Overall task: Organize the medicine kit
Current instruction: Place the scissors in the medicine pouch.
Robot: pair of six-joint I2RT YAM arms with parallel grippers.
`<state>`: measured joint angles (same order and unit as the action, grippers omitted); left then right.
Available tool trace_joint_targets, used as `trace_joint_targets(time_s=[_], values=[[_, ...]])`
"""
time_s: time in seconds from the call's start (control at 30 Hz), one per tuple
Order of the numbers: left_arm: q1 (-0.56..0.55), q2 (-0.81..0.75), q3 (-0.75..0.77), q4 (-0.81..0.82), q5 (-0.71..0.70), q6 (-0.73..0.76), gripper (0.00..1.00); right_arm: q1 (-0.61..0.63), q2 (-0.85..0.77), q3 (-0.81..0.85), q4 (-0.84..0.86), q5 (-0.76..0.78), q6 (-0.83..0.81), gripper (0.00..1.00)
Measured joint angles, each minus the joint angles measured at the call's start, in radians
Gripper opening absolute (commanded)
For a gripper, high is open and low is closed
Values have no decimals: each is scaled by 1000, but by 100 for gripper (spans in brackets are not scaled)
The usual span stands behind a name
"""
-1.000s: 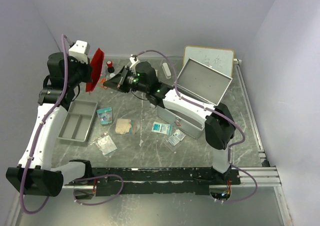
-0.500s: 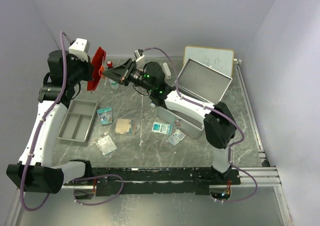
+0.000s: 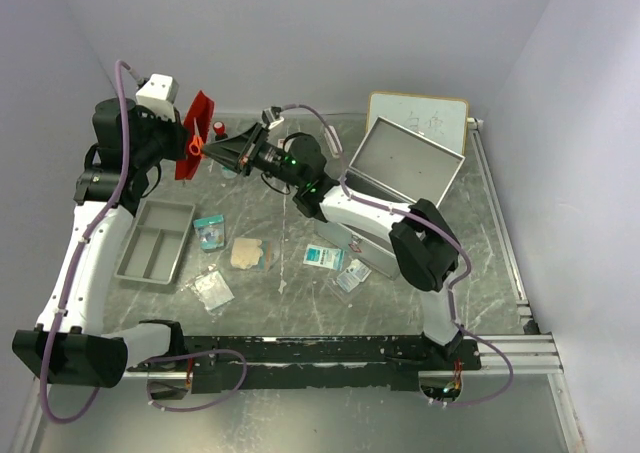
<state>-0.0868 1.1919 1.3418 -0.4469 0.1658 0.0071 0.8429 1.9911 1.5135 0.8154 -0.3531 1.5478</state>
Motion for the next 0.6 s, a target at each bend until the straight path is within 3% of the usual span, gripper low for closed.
trace_joint_targets(time_s=[0.6], values=[[0,0,8,-6,24,-7,7,2,39,20,-19,-3,-13,0]])
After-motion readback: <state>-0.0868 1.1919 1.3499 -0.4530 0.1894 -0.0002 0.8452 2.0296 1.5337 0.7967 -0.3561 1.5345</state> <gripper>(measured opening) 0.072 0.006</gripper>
